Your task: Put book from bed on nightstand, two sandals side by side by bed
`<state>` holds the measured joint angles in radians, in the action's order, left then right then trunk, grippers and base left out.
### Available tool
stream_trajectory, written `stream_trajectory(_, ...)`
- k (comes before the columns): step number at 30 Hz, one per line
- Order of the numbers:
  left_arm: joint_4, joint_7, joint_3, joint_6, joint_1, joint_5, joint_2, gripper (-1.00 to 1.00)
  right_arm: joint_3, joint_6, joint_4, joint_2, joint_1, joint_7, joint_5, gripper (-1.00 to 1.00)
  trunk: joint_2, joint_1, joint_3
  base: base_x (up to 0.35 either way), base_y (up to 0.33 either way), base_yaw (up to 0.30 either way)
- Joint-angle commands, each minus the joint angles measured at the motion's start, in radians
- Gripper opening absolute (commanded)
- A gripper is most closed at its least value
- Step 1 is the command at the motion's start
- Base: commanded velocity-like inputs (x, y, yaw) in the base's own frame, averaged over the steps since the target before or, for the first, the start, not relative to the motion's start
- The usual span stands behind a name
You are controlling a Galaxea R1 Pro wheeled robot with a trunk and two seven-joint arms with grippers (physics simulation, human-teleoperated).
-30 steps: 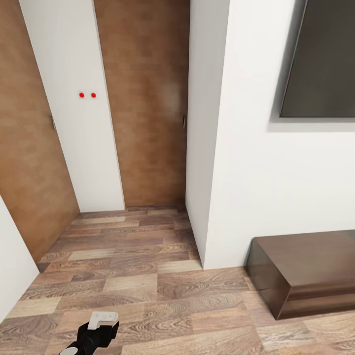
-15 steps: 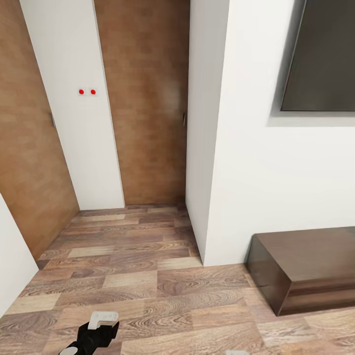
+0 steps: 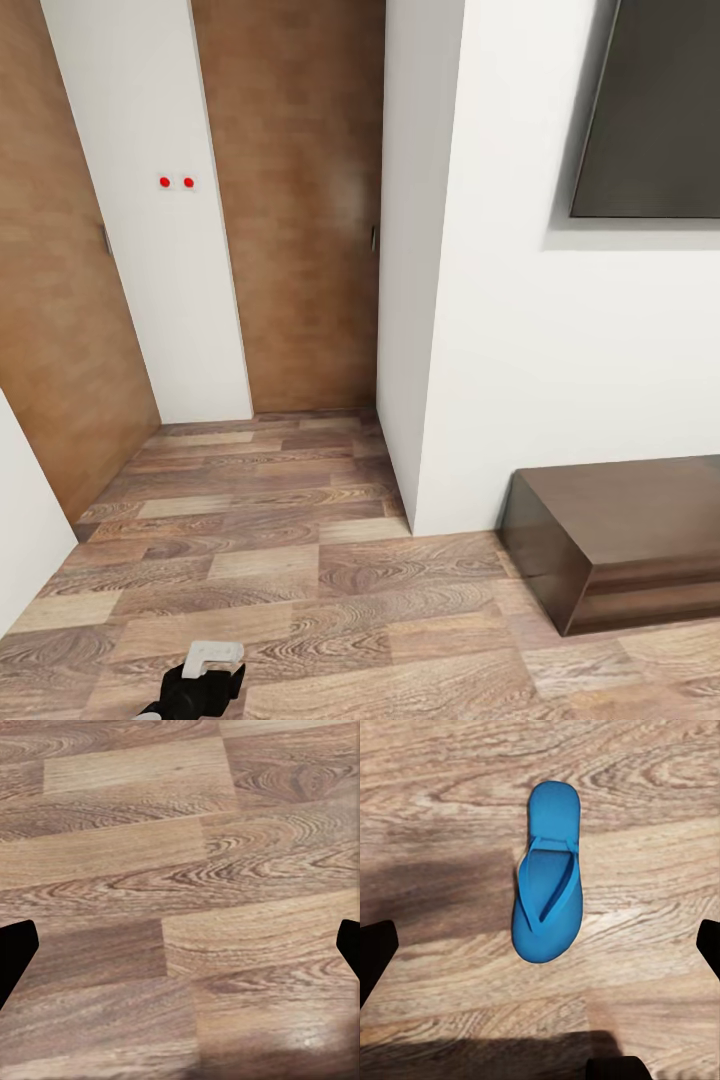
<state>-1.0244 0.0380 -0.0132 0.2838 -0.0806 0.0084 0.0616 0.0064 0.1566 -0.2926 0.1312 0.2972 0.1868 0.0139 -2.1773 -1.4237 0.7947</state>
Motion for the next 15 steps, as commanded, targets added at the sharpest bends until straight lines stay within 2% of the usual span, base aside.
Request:
stream_trajectory(1, -0.002, 0.002, -0.001, 0.005, 0.000, 0.001, 0.001, 1.00, 0.001, 0.006, -0.002, 0.000, 0.000, 0.004, 0.001, 1.00, 0.000, 0.000, 0.001, 0.000, 0.000, 0.000)
stream_trajectory(15, -0.002, 0.002, -0.001, 0.005, 0.000, 0.001, 0.001, 1.00, 0.001, 0.006, -0.002, 0.000, 0.000, 0.004, 0.001, 1.00, 0.000, 0.000, 0.001, 0.000, 0.000, 0.000)
